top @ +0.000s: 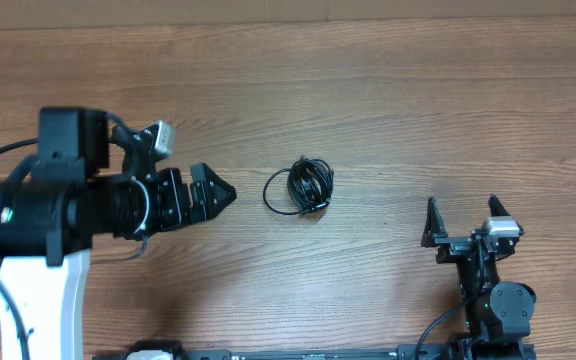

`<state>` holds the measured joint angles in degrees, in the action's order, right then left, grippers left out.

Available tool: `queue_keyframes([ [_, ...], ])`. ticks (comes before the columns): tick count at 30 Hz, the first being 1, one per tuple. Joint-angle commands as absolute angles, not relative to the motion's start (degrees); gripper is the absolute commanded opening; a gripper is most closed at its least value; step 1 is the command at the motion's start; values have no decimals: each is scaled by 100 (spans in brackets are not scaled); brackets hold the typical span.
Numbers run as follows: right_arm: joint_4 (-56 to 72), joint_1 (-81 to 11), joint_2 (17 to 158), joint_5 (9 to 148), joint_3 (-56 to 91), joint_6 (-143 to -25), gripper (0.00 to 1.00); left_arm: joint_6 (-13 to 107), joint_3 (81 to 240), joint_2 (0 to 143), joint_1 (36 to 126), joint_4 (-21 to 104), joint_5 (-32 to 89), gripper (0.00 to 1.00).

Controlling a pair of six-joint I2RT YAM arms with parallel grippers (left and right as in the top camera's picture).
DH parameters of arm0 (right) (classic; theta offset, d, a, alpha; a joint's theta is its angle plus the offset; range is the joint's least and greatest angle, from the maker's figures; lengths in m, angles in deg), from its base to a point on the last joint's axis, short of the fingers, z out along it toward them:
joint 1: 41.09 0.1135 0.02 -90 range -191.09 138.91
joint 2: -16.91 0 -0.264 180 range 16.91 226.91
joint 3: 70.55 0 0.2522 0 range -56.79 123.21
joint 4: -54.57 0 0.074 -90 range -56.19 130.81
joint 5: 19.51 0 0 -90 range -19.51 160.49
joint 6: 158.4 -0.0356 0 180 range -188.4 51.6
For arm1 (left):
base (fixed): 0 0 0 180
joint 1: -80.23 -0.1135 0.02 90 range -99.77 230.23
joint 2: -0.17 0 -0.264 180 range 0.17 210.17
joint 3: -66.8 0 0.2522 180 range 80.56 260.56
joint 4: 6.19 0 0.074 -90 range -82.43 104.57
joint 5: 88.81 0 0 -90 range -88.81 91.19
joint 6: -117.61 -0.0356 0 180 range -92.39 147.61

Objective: Untangle cables
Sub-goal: 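Move the left gripper forward toward the black cable bundle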

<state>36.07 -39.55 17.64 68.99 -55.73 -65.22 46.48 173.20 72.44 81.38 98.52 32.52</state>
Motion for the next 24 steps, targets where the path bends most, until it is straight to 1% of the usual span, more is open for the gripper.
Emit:
queue_keyframes([
  [1, 3618, -3977, 1707, 6860, -5629, -6553, 100, 5724, 17419, 7415, 8212, 9942, 1840, 100],
  [6, 3618, -3977, 1707, 6862, -5629, -6553, 100, 6331, 17172, 7366, 8463, 9780, 1578, 100],
  [11, 3618, -3977, 1707, 6862, -5629, -6553, 100, 7031, 16542, 7358, 8957, 9295, 1053, 99],
  [14, 3618, -3977, 1707, 6862, -5629, -6553, 100, 7418, 15928, 7386, 9259, 8738, 1084, 100],
  [18, 3618, -3977, 1707, 6862, -5632, -6553, 100, 7466, 15342, 7552, 9469, 8003, 1147, 100],
  [24, 3618, -3977, 1707, 6862, -5629, -6553, 100, 8154, 15122, 8075, 9477, 7789, 1504, 100],
])
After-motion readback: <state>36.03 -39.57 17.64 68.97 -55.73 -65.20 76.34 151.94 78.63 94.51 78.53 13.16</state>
